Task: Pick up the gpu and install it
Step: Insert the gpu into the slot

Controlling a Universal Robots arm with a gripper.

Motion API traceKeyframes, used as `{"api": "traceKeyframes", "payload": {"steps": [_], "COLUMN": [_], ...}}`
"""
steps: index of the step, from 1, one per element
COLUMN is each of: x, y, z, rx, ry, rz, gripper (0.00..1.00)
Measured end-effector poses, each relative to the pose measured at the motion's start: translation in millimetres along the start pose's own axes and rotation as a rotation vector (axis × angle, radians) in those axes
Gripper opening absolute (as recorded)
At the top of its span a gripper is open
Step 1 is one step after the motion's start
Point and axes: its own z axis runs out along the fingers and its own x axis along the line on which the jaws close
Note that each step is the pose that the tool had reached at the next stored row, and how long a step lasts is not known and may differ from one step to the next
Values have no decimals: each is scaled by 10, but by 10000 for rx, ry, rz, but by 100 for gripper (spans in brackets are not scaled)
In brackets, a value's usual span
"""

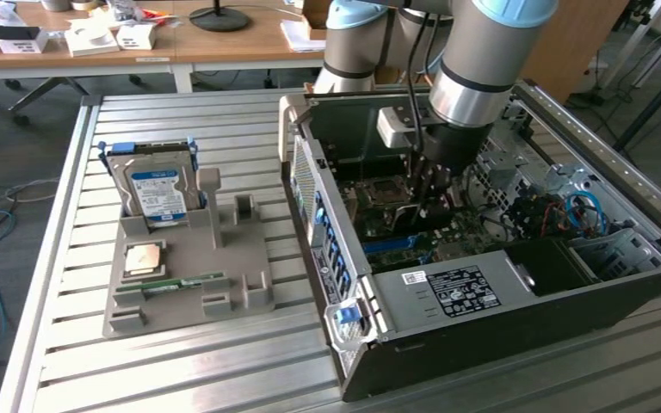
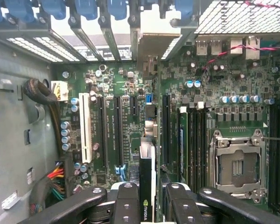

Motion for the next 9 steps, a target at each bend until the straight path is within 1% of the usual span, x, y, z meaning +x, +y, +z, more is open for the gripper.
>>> {"api": "traceKeyframes", "payload": {"steps": [4,9], "x": [2,3], "y": [42,52], "z": [0,0], "rx": [0,0], "ry": [-1,0], "rz": [1,2], "gripper": [27,27]}}
